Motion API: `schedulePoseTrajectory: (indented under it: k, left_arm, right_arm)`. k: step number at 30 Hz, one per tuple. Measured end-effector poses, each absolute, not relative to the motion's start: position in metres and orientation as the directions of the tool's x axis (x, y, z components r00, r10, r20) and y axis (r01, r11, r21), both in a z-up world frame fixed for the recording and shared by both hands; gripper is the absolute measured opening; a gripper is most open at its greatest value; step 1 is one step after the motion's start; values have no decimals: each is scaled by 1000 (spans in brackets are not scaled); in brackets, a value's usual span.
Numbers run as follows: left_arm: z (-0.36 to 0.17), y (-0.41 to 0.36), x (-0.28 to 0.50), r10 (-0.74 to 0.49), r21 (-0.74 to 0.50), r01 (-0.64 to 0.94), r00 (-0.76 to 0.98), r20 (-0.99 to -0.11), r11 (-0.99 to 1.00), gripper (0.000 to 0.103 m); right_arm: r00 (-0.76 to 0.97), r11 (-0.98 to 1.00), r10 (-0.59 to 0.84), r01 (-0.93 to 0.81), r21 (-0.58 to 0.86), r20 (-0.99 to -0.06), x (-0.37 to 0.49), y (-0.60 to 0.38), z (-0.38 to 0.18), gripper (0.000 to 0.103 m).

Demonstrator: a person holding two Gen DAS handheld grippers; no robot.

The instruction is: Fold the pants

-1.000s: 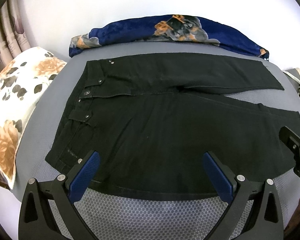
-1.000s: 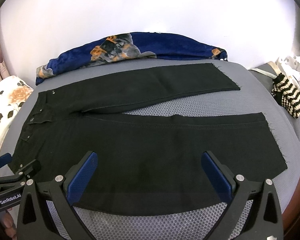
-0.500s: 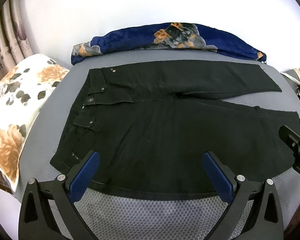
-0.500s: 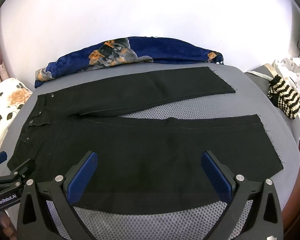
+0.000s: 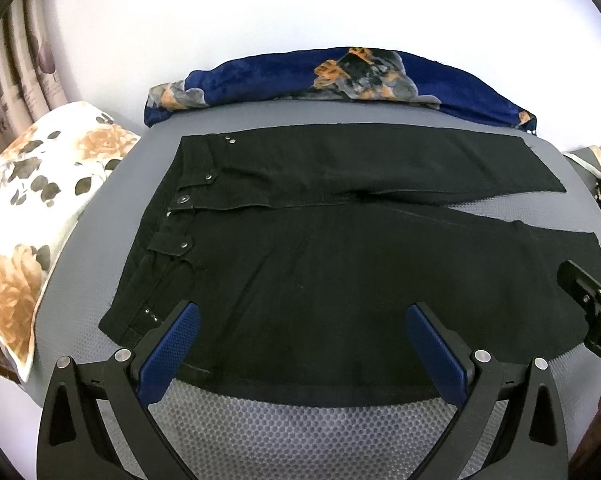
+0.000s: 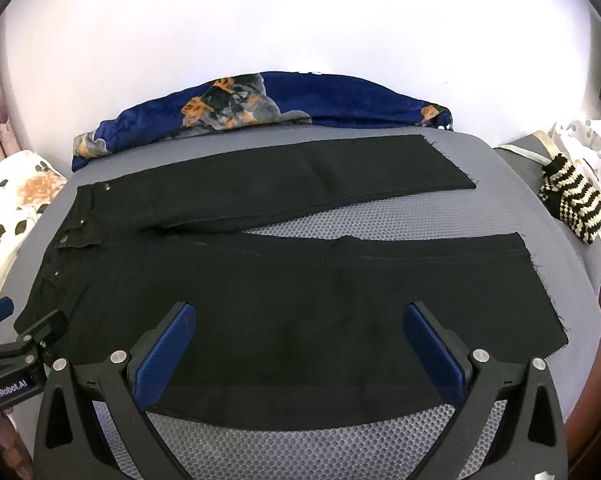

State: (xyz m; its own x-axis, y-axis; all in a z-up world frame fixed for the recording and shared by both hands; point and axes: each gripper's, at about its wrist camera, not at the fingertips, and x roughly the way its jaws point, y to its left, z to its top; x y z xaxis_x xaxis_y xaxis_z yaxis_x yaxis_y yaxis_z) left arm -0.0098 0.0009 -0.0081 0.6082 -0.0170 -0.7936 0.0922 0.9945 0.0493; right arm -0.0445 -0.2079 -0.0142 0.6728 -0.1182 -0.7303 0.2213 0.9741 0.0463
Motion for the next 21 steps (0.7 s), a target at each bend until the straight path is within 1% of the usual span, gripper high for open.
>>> schedulePoseTrajectory:
  k: [8, 12, 14, 17, 20, 21]
  left_arm:
    - [-8, 19, 16, 0, 48, 62, 613, -790, 997, 102]
    - [-6, 34, 38, 3, 37, 42, 616, -788, 998, 102]
    - [-5, 44, 52, 7, 31, 28, 618, -786, 999, 102]
    - [-3, 65, 77, -6, -1, 10, 620, -785, 1000, 100]
    - [-1, 93, 105, -51, -75, -13, 618, -784, 997, 89]
    - [0, 104, 116, -75, -110, -20, 616, -784, 994, 81]
  right_arm:
    - [661, 975, -126, 220, 31, -740, -32, -208, -14, 103]
    - [672, 982, -98, 185, 38, -734, -21, -210, -13, 103]
    - [663, 987, -75, 156, 39, -745, -13, -209, -13, 103]
    - [658, 986, -23, 140, 92, -752, -2, -212, -11, 103]
    - [657, 980, 27, 132, 150, -753, 11, -216, -10, 103]
    - [655, 977, 46, 129, 171, -754, 16, -218, -10, 103]
